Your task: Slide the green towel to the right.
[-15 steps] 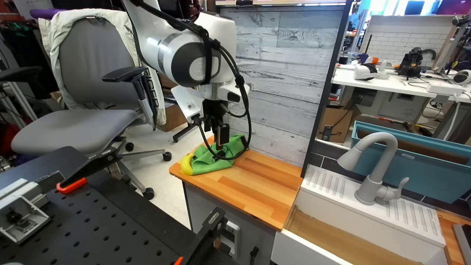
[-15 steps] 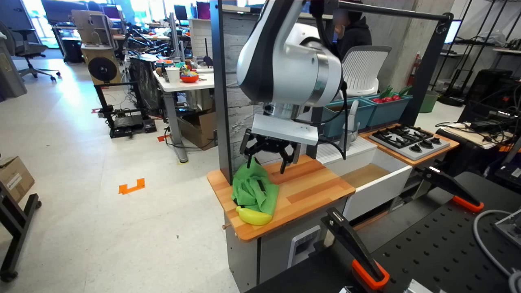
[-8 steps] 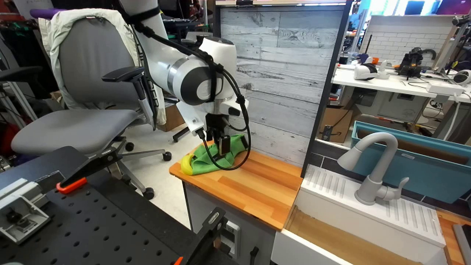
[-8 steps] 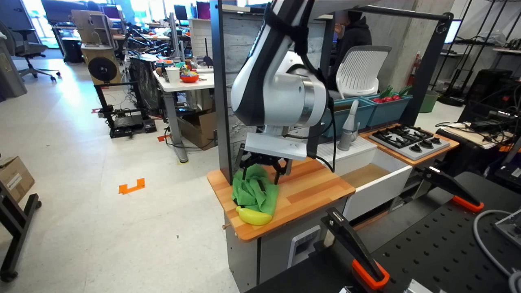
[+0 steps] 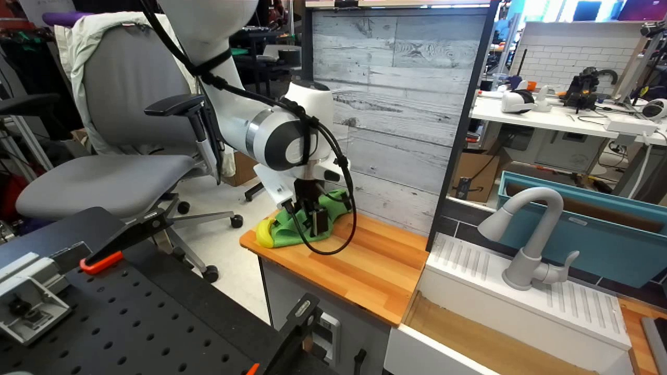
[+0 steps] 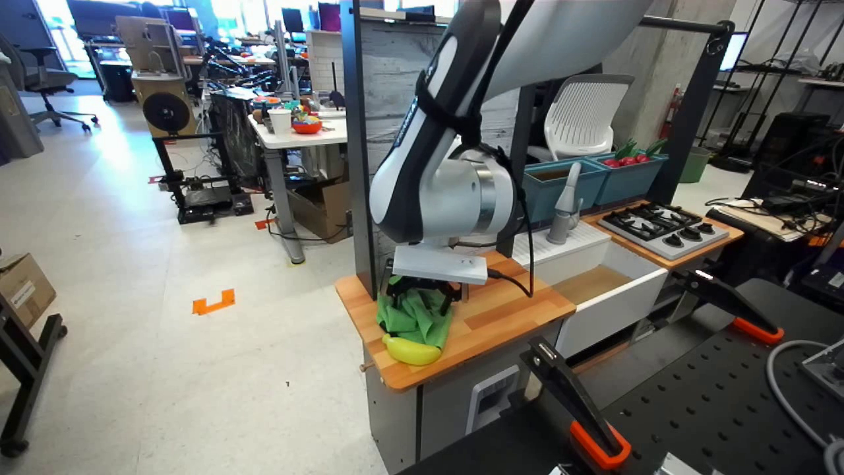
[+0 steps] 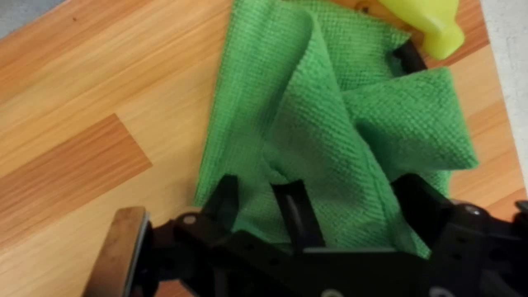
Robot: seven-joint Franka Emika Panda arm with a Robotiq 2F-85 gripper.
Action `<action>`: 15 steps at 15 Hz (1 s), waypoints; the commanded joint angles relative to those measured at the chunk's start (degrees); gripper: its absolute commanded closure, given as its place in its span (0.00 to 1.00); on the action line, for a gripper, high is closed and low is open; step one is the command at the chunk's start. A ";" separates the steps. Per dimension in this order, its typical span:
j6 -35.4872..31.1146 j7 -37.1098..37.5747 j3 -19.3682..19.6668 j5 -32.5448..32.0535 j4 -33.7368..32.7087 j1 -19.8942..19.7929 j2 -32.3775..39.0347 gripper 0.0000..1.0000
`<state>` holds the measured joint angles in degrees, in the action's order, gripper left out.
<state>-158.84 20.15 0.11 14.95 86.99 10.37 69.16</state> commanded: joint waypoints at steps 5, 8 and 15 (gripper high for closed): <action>6.92 2.42 2.81 -1.53 -9.84 -1.41 5.36 0.00; 8.70 1.69 2.65 -1.17 -11.75 -3.94 6.13 0.00; 11.40 0.57 2.22 -0.51 -16.74 -10.55 9.78 0.00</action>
<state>-148.64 21.34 2.72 14.73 74.83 2.42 74.95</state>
